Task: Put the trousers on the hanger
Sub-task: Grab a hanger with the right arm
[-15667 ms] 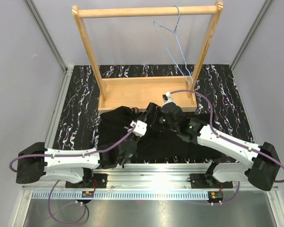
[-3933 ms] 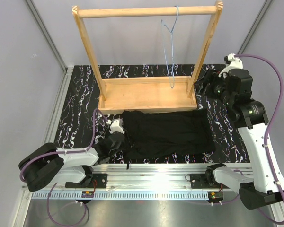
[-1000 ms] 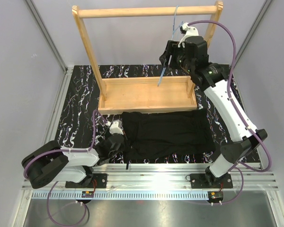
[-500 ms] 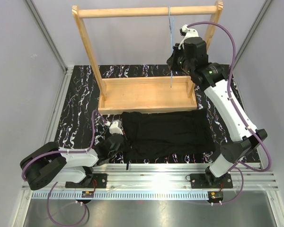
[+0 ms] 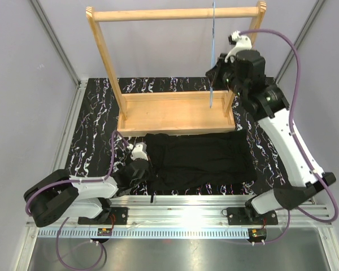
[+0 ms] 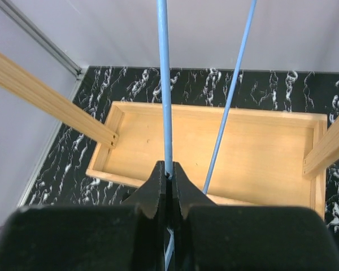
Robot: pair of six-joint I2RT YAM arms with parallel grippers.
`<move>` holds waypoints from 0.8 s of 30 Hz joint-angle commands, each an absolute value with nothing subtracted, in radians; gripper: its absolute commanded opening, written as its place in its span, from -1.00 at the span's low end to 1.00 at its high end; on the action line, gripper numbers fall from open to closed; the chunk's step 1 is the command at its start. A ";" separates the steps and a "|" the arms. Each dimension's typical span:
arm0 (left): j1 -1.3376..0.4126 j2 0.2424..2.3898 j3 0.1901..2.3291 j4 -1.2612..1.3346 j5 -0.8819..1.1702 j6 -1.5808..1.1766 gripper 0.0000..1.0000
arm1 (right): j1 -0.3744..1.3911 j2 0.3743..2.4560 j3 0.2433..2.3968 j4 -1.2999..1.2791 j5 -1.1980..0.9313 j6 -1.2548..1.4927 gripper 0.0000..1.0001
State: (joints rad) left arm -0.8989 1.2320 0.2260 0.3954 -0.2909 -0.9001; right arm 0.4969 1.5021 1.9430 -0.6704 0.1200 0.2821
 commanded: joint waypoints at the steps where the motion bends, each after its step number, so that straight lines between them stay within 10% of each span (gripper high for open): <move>1: -0.899 1.210 0.262 0.354 -0.321 -0.858 -1.00 | 0.509 1.386 1.731 -0.595 0.117 0.305 -1.00; 24: -0.951 0.919 0.224 0.212 -0.377 -0.678 -1.00 | 0.701 0.721 0.717 -0.394 0.034 0.597 -1.00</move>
